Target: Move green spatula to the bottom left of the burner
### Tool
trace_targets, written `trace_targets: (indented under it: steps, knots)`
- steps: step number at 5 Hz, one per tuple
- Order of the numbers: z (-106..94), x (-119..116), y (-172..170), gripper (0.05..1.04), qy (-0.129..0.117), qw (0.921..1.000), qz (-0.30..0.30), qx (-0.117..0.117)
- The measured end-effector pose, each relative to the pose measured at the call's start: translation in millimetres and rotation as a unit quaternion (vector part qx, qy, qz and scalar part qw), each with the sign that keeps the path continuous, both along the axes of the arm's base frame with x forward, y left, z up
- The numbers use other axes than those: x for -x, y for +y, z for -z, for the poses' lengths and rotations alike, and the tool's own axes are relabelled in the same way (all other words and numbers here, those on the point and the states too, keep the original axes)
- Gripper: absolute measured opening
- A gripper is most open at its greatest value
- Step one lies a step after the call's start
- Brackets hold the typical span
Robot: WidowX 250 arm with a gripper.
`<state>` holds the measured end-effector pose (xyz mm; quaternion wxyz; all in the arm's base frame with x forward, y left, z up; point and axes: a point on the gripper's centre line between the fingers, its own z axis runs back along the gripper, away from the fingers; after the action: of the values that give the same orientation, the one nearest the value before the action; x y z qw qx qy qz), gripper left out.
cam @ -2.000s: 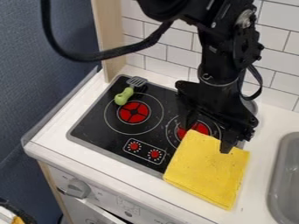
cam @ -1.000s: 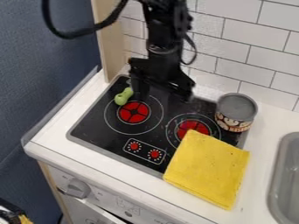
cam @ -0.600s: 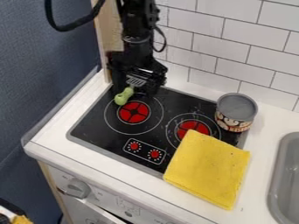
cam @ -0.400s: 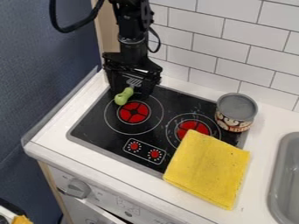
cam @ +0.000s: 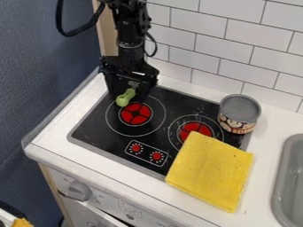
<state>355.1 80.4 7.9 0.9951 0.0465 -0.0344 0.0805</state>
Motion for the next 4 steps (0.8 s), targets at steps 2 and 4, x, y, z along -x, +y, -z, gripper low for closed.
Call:
trace_targets:
  steps: [2, 4]
  knots:
    - [15.3, 2, 3, 0.956, 0.015, 0.9998, -0.005, -0.009]
    - [23.7, 2, 2, 0.417, 0.019, 0.9997, 0.005, -0.017]
